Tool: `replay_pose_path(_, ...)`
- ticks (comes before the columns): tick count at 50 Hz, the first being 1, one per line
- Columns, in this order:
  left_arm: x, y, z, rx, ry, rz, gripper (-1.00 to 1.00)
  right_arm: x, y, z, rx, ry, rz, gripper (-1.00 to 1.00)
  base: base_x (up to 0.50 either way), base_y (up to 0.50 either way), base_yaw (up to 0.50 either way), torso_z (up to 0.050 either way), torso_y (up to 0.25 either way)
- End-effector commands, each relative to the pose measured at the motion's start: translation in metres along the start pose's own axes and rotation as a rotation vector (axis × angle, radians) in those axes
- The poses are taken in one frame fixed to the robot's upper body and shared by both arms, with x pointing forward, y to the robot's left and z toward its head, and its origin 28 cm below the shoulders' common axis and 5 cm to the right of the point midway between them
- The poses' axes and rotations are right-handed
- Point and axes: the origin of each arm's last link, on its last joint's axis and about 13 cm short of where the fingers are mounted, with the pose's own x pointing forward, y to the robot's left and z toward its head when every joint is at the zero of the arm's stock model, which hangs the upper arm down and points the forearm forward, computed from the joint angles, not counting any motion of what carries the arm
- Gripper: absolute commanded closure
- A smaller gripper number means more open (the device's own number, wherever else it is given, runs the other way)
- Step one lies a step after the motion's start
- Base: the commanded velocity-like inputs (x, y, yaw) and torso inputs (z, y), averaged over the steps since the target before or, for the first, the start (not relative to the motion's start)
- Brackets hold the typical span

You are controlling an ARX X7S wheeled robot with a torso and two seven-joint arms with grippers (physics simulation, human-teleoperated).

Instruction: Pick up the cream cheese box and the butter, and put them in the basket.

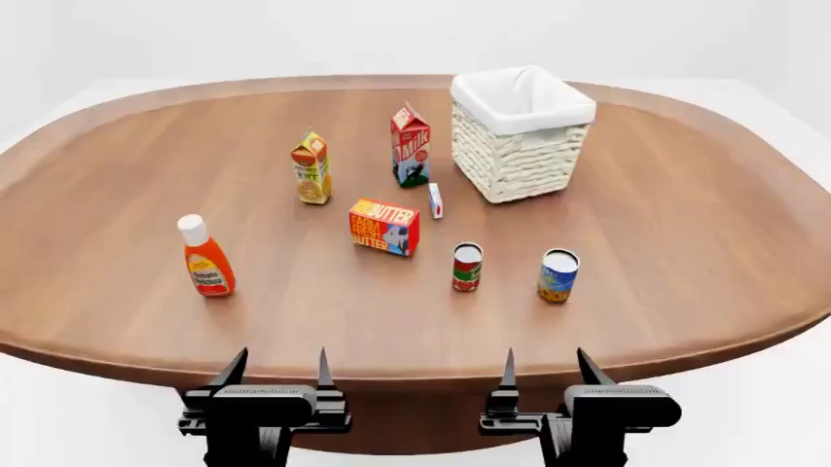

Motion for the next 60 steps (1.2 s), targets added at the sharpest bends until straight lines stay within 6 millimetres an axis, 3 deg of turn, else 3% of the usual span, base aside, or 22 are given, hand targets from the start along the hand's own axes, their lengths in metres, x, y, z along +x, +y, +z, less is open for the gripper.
replay_pose_path(1,-0.003,0.001,0.000,0.016,-0.035,-0.006,-1.00,-0.002,0.002,0.001,-0.022,-0.017,-0.016,-1.00,0.00,0.00,0.00,0.000,0.000)
replay_pose_path(18,-0.005,0.001,0.002,0.015,-0.049,-0.011,-1.00,0.000,0.002,-0.001,-0.033,-0.009,-0.024,-1.00,0.00,0.00,0.00,0.000,0.000)
replay_pose_path(19,-0.039,0.020,0.006,0.035,-0.047,0.134,-1.00,0.000,0.004,-0.001,-0.034,-0.016,-0.016,-1.00,0.00,0.00,0.00,0.000,0.000)
replay_pose_path(20,-0.055,0.015,0.025,0.012,-0.116,0.116,-1.00,0.000,0.004,-0.001,-0.033,-0.016,-0.015,-1.00,0.00,0.00,0.00,0.000,0.000)
replay_pose_path(22,-0.060,0.014,0.087,0.014,-0.399,0.110,-1.00,0.000,0.004,-0.001,-0.032,-0.015,-0.015,-1.00,0.00,0.00,0.00,0.000,0.000)
replay_pose_path(23,-0.061,0.013,0.094,0.013,-0.433,0.110,-1.00,0.000,0.004,-0.001,-0.033,-0.016,-0.016,-1.00,0.00,0.00,0.00,0.000,0.000)
replay_pose_path(50,-0.061,0.014,0.095,0.009,-0.444,0.122,-1.00,0.001,0.003,0.000,-0.027,-0.025,-0.019,-1.00,0.00,0.00,0.00,0.000,0.000)
replay_pose_path(60,-0.062,0.015,0.093,0.007,-0.445,0.127,-1.00,-0.007,0.001,0.016,-0.040,-0.117,-0.037,-1.00,0.00,0.00,0.00,0.000,0.000)
